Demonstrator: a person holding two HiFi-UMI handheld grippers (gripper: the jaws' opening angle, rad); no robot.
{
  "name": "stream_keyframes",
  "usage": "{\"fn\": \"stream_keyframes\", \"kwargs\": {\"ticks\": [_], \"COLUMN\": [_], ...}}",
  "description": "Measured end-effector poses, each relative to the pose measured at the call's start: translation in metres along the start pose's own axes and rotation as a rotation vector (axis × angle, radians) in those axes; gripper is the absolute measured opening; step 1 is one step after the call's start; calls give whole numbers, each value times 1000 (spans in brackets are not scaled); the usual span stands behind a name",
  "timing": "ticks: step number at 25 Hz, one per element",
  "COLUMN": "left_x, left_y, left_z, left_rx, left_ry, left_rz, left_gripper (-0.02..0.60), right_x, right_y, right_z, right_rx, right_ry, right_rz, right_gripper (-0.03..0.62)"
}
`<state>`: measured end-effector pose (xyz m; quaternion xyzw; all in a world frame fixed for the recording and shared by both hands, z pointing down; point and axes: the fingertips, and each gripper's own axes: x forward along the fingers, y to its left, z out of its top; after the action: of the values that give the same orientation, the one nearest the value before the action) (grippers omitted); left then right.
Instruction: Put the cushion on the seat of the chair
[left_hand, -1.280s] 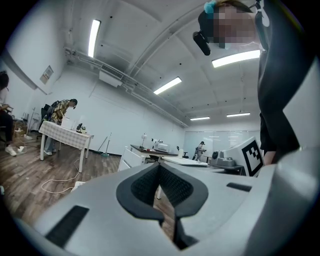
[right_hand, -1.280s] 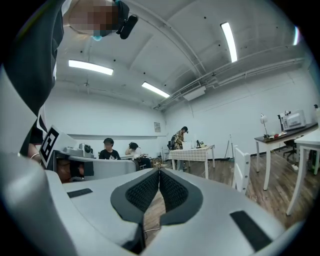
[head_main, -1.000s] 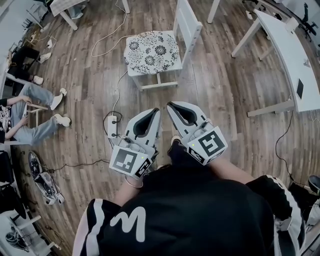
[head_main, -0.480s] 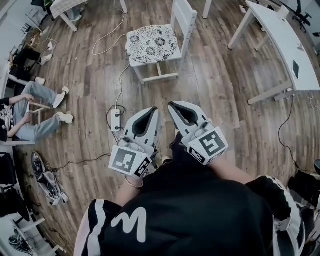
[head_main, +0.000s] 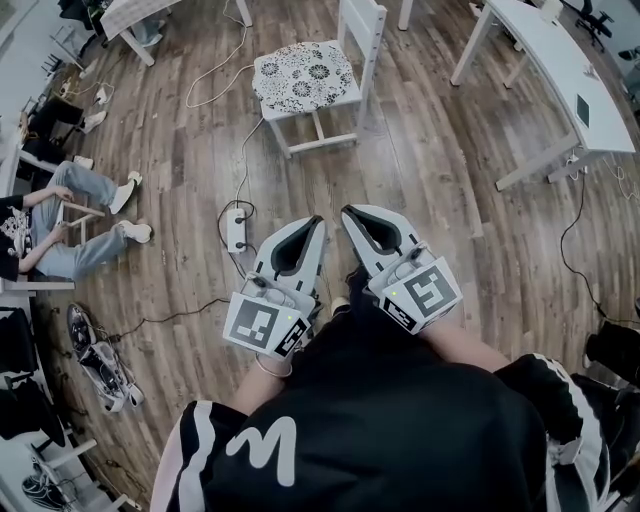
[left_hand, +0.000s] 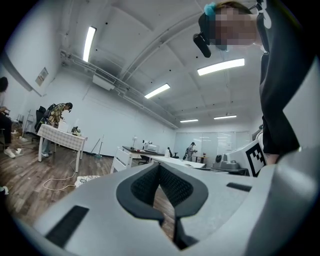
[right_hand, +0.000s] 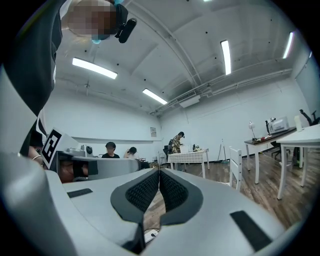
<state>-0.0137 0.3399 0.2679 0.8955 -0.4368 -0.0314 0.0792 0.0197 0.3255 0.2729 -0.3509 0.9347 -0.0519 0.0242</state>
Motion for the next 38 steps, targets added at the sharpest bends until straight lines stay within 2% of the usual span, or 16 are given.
{"fn": "stream_keyframes", "kwargs": {"ticks": [10, 13, 19, 38], "left_x": [-10, -12, -10, -12], "left_y": [-15, -19, -24, -16], "left_z": [11, 13, 8, 8], "left_rx": [28, 13, -2, 20], "left_ry": [-34, -42, -32, -30], "left_rz": [5, 16, 17, 9], "left_gripper": [3, 3, 3, 3], "right_x": [-16, -19, -25, -17], "right_y": [10, 13, 9, 13], "right_z": [11, 10, 4, 5], "right_rx": [-40, -56, -6, -49], "right_ry": [-14, 3, 24, 15], "right_rz": [12, 24, 27, 28], "right_gripper": [21, 21, 21, 21]}}
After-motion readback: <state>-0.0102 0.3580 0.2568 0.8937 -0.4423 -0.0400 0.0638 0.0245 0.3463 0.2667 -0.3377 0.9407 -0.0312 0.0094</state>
